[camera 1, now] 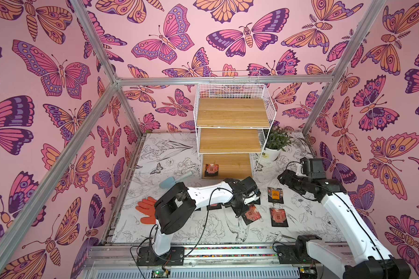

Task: Remove the tea bags from the shelf
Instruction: Place the tea bag at the center of the board.

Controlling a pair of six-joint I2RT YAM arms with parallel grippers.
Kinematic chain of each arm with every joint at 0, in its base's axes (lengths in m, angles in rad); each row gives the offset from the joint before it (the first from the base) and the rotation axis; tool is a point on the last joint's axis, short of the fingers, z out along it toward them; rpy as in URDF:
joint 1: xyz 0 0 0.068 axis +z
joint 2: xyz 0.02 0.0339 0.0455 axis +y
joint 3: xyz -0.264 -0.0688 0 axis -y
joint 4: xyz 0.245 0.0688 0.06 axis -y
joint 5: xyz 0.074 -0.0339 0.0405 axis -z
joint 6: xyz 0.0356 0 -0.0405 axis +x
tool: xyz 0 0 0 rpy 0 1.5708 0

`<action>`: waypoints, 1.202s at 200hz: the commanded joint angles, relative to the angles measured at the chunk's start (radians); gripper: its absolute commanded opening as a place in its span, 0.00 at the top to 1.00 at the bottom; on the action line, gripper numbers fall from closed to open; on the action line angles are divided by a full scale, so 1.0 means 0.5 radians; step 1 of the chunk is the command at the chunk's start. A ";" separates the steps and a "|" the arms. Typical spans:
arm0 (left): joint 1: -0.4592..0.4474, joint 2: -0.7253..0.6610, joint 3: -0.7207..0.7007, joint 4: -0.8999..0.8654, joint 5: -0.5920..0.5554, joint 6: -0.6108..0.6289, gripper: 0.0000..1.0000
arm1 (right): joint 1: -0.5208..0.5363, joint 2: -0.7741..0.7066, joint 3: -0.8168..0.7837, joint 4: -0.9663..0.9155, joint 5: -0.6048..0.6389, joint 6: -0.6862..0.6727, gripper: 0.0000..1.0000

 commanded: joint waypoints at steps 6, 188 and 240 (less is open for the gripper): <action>0.030 0.099 0.029 0.071 0.060 -0.025 1.00 | -0.016 -0.017 0.039 -0.037 -0.006 -0.032 0.28; -0.081 0.341 0.290 0.086 0.188 0.016 1.00 | -0.033 -0.047 0.063 -0.091 -0.005 -0.052 0.28; -0.089 0.363 0.379 0.084 0.193 0.009 0.99 | -0.036 -0.038 0.074 -0.089 -0.010 -0.055 0.28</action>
